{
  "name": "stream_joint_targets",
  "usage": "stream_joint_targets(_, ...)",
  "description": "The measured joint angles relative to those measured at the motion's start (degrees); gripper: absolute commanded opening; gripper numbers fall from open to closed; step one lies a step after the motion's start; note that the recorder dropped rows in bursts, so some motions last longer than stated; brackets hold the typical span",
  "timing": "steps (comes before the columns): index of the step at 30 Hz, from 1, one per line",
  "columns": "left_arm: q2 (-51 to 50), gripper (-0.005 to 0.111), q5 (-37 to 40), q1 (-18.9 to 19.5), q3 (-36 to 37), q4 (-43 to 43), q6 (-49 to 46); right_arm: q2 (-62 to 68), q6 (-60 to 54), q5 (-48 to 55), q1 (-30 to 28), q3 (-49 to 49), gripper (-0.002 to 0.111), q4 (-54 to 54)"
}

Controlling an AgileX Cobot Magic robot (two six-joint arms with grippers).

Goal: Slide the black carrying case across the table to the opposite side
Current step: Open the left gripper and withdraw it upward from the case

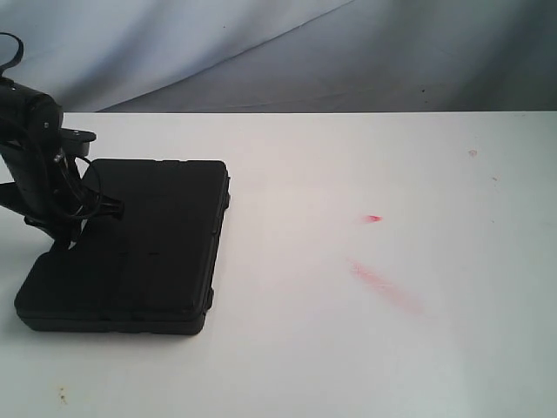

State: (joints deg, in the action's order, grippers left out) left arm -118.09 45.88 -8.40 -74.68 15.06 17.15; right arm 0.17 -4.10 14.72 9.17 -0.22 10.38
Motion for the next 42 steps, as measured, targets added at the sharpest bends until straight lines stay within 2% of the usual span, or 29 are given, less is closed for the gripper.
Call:
stream_joint_targets(6, 0.0, 0.025, 0.0, 0.0, 0.0, 0.0, 0.0, 0.0, 0.0, 0.0, 0.0, 0.0, 0.000, 0.0)
stream_joint_targets(19, 0.5, 0.025, 0.2, 0.1, 0.1, -0.7, -2.1, 0.0, 0.0, 0.0, 0.0, 0.0, 0.000, 0.0)
stream_joint_targets(30, 9.1, 0.025, -0.2, 0.2, 0.2, -2.0, -4.2, 0.0, 0.0, 0.0, 0.0, 0.0, 0.000, 0.0)
stream_joint_targets(33, 13.1, 0.021, -0.1, 0.2, 0.2, -4.0, -6.2, 0.0, 0.0, 0.0, 0.0, 0.0, 0.000, 0.0)
stream_joint_targets(37, 20.0, 0.002, -0.5, 0.2, 0.5, -7.0, -9.8, 0.0, 0.0, 0.0, 0.0, 0.0, 0.000, 0.0)
stream_joint_targets(40, 27.9, 0.000, -3.2, 0.3, 2.9, -10.7, -15.0, 0.0, 0.0, 0.0, 0.0, 0.0, 0.000, 0.0)
stream_joint_targets(42, 34.5, 0.000, -8.0, 0.3, 7.3, -13.0, -18.1, 0.0, 0.0, 0.0, 0.0, 0.0, 0.000, 0.0)
